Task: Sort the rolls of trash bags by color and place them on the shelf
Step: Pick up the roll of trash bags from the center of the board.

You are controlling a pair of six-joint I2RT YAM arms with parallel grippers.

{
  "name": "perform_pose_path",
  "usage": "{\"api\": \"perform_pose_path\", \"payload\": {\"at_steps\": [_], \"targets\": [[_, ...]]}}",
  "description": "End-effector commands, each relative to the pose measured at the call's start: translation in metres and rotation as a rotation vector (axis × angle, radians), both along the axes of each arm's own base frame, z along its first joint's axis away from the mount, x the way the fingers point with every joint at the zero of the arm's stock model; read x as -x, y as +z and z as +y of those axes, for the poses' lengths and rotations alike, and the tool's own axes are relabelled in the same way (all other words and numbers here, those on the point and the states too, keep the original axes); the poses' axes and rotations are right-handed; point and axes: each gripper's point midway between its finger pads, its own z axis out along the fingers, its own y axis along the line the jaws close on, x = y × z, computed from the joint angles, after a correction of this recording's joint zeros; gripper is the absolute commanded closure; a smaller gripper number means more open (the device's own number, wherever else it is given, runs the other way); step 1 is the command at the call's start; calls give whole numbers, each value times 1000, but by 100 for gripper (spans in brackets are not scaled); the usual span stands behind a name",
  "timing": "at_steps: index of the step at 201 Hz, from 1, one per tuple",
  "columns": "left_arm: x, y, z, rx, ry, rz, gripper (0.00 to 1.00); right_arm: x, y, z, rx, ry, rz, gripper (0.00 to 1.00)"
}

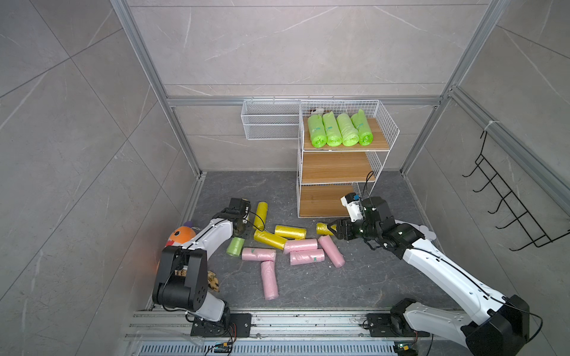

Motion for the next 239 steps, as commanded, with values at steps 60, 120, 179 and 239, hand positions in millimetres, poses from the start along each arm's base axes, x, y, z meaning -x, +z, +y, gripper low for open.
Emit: {"api": "perform_pose_path", "payload": {"at_steps": [60, 120, 179, 239], "targets": [[-10, 157, -47, 456, 43, -345, 73, -2, 38, -3, -17, -58, 24, 30], [-12, 252, -93, 975, 37, -504, 78, -2, 58, 6, -102, -37, -21, 30], [1, 329, -94, 1325, 88, -674, 81, -2, 117, 33, -306, 27, -90, 30], [5, 384, -117, 1557, 119, -763, 83, -3, 195, 61, -531, 81, -265, 23]]}}
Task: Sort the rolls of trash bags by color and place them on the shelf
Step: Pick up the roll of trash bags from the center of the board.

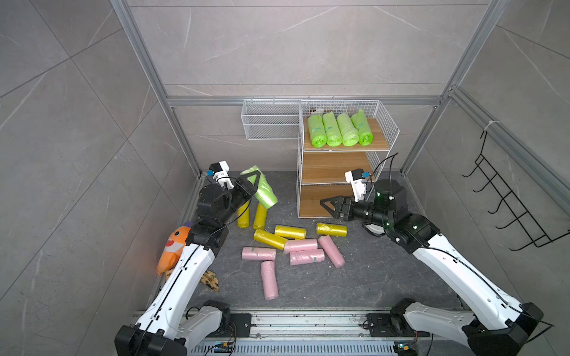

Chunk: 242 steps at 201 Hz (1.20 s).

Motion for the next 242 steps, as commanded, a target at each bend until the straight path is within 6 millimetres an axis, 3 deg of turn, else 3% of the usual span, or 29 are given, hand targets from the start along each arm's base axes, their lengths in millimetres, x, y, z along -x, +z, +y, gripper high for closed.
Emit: {"api": "perform_pose_path", "payload": {"at_steps": [1, 34, 58, 124, 152, 208, 242], "targets": [[9, 72, -8, 187, 6, -171, 83, 0, 48, 14, -150, 26, -103, 23], [9, 89, -28, 336, -29, -190, 84, 3, 65, 39, -241, 64, -173, 17], [11, 97, -38, 402, -29, -202, 85, 1, 70, 46, -298, 45, -216, 14], [17, 105, -47, 532, -37, -205, 85, -7, 68, 66, -322, 20, -232, 8], [17, 104, -50, 558, -48, -195, 85, -7, 76, 79, -346, 51, -250, 8], [21, 103, -54, 585, -66, -188, 85, -11, 80, 92, -376, 63, -247, 19], [20, 101, -55, 592, -69, -180, 85, -11, 85, 91, -401, 58, -256, 35]]}}
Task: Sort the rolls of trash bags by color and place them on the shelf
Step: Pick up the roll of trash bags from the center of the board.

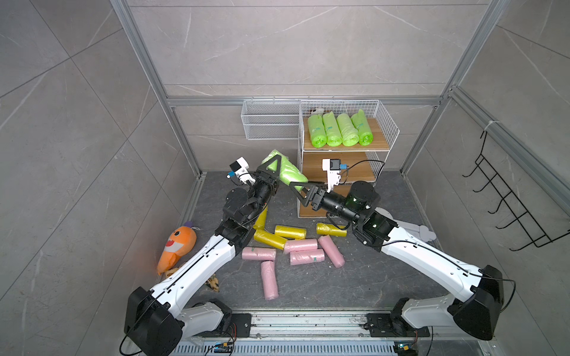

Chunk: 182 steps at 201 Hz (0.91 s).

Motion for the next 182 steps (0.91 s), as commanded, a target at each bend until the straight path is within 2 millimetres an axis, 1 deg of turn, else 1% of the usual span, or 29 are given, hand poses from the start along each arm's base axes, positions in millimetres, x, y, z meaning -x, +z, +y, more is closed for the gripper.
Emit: {"api": "perform_pose_path", "payload": {"at_steps": [1, 10, 24, 33, 45, 61, 68, 87, 105, 124, 125, 133, 144, 146, 154, 165, 172, 182], "targets": [[15, 39, 10, 105, -4, -104, 85, 1, 27, -3, -67, -11, -50, 36], [14, 38, 10, 108, -6, -101, 85, 2, 29, -3, -77, -12, -57, 41], [14, 36, 10, 108, -5, -99, 83, 2, 30, -5, -77, -16, -57, 54], [14, 35, 10, 108, -5, -95, 80, 3, 31, -5, -73, -19, -55, 61], [14, 33, 10, 104, -3, -88, 71, 3, 31, -6, -63, -22, -53, 65], [11, 27, 11, 82, 12, -69, 52, 4, 35, -10, -35, -33, -60, 68], [11, 25, 11, 69, 20, -61, 45, 5, 35, -12, -16, -39, -63, 69], [9, 20, 13, 19, 49, -51, 31, 5, 41, -21, 23, -64, -74, 70], [8, 16, 13, -56, 72, -40, 21, 4, 51, -36, 59, -95, -84, 71], [6, 13, 11, -159, 94, -36, 15, 1, 62, -55, 112, -144, -101, 71], [6, 13, 11, -165, 95, -37, 15, 2, 66, -57, 111, -148, -111, 71], [6, 12, 10, -215, 99, -39, 13, 1, 72, -65, 133, -168, -122, 71], [4, 8, 7, -280, 103, -36, 12, -1, 80, -77, 162, -195, -132, 71], [5, 9, 7, -291, 103, -38, 12, 0, 85, -79, 162, -200, -138, 71], [4, 7, 4, -336, 101, -39, 12, -3, 89, -89, 189, -225, -138, 71], [3, 6, 1, -397, 101, -47, 12, -6, 100, -105, 208, -264, -145, 71], [3, 6, -1, -434, 98, -55, 12, -10, 102, -114, 227, -290, -138, 71], [2, 6, -3, -493, 98, -62, 13, -13, 112, -129, 246, -330, -144, 71]]}}
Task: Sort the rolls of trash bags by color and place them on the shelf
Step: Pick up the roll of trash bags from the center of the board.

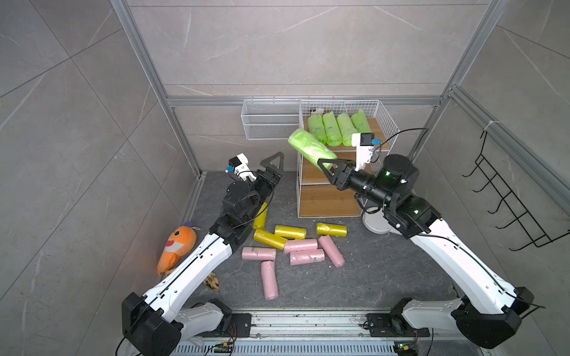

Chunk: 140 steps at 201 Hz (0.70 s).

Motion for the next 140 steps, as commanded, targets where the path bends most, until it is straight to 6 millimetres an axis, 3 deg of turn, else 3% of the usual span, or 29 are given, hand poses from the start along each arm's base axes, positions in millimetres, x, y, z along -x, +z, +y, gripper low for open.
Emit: {"api": "perform_pose_path", "payload": {"at_steps": [1, 55, 105, 137, 140], "targets": [[7, 13, -5, -186, -12, -68, 13, 7, 30, -40, 66, -92, -57, 71], [-2, 7, -37, -477, -123, -101, 14, -18, 63, -109, 284, -388, -82, 71], [0, 4, -48, -487, -178, -126, 14, -44, 74, -162, 417, -625, -68, 71], [-1, 3, -50, -484, -186, -128, 14, -64, 68, -182, 462, -695, -31, 71], [-2, 3, -51, -484, -187, -127, 14, -61, 74, -185, 452, -703, -45, 71]]}}
